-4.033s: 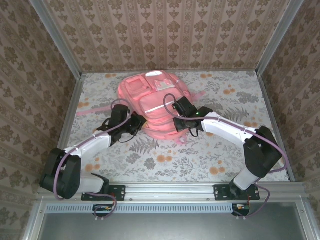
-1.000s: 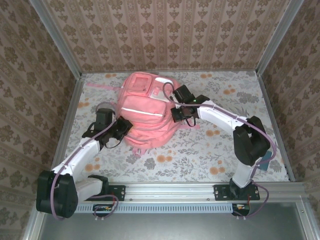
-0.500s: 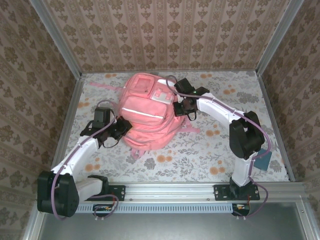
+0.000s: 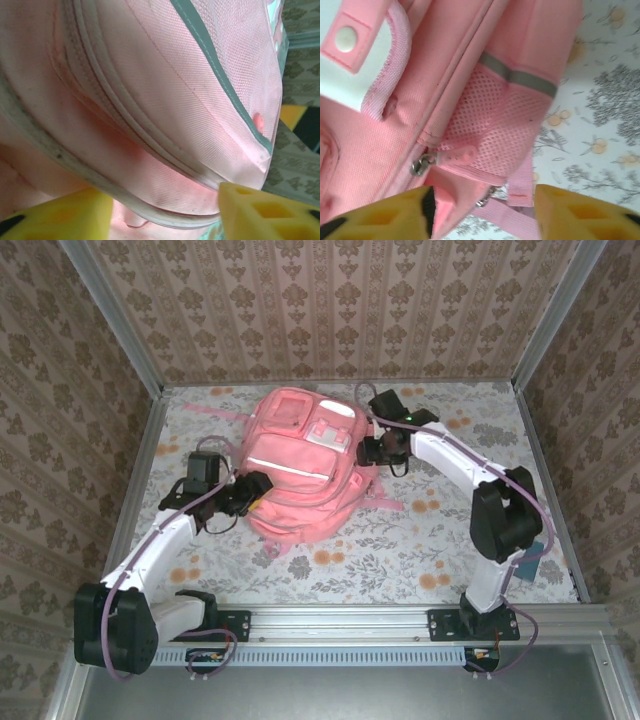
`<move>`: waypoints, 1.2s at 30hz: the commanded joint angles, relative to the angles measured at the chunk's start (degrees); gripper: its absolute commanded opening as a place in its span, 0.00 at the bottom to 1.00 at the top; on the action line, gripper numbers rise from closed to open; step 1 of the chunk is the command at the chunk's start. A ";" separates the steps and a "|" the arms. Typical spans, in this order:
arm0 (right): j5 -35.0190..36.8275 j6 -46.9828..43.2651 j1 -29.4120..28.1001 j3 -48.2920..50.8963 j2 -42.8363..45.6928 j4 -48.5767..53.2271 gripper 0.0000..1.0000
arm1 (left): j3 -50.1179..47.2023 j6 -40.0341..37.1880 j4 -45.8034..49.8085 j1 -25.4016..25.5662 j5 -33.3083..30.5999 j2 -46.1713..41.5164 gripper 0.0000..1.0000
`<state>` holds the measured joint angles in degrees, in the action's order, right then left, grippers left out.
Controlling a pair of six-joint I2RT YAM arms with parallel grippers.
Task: Pack books, pencil case, and school supplies into a backpack
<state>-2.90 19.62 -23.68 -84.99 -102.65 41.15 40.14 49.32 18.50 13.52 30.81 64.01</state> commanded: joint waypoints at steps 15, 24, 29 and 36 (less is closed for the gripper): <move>-25.79 0.97 -3.27 2.45 1.20 -12.41 0.83 | 10.48 -7.37 9.88 0.11 -14.79 -1.89 0.73; -31.39 -1.70 -4.44 -0.01 -3.36 -13.83 0.91 | 12.18 -7.18 6.06 -1.80 -17.60 5.18 0.80; -32.46 -3.04 -4.77 -1.33 -5.61 -12.61 0.90 | 11.81 -6.19 1.60 -3.10 -15.35 8.50 0.81; -35.50 -6.13 -5.71 2.53 -2.15 -10.65 0.89 | 12.30 -6.90 -2.97 -3.63 -9.18 12.01 0.82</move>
<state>-34.89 16.23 -28.53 -84.49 -107.28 28.64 50.87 42.83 18.63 10.44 18.20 75.09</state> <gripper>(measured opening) 0.890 0.818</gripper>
